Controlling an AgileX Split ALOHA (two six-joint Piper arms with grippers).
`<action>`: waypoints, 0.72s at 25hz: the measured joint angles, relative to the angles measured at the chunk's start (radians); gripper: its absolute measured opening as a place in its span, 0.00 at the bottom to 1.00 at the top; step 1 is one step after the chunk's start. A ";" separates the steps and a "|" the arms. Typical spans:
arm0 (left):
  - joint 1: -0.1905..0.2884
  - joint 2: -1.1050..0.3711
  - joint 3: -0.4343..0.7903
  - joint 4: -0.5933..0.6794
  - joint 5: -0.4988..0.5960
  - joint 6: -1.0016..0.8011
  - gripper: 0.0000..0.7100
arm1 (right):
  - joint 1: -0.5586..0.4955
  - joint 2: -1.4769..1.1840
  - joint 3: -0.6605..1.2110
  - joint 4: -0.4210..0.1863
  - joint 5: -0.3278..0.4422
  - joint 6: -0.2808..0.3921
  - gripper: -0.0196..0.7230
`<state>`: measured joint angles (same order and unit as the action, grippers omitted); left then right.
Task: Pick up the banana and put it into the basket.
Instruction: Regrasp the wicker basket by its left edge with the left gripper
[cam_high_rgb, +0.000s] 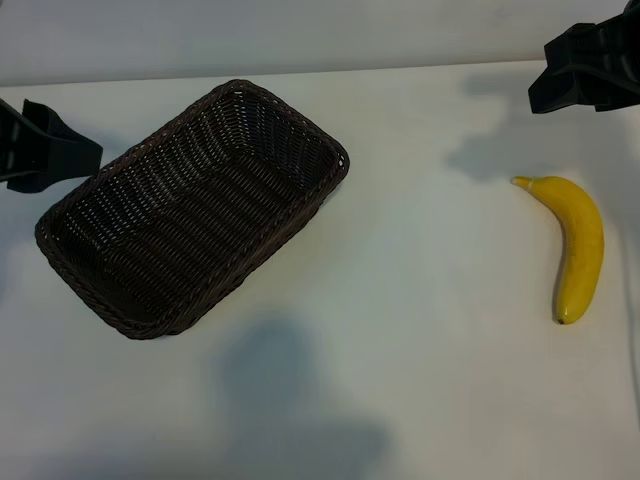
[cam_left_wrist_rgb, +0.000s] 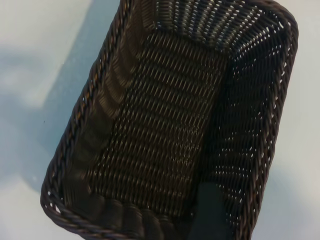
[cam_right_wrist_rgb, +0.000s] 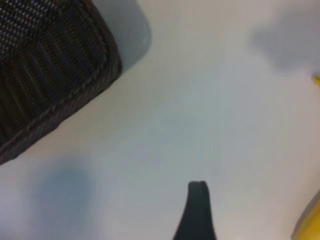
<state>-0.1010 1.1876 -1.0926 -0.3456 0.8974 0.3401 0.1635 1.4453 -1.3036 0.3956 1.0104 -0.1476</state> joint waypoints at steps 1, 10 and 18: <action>0.000 0.000 0.000 -0.001 -0.012 0.000 0.78 | 0.000 0.000 0.000 0.000 -0.002 -0.001 0.84; 0.000 -0.008 0.114 0.062 -0.032 -0.291 0.76 | 0.000 0.000 0.000 0.000 -0.010 -0.003 0.84; 0.000 -0.022 0.401 0.238 -0.158 -0.566 0.76 | 0.000 0.000 0.000 0.001 -0.010 -0.003 0.84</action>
<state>-0.1010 1.1653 -0.6915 -0.1074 0.7396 -0.2262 0.1635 1.4453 -1.3036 0.3964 1.0003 -0.1505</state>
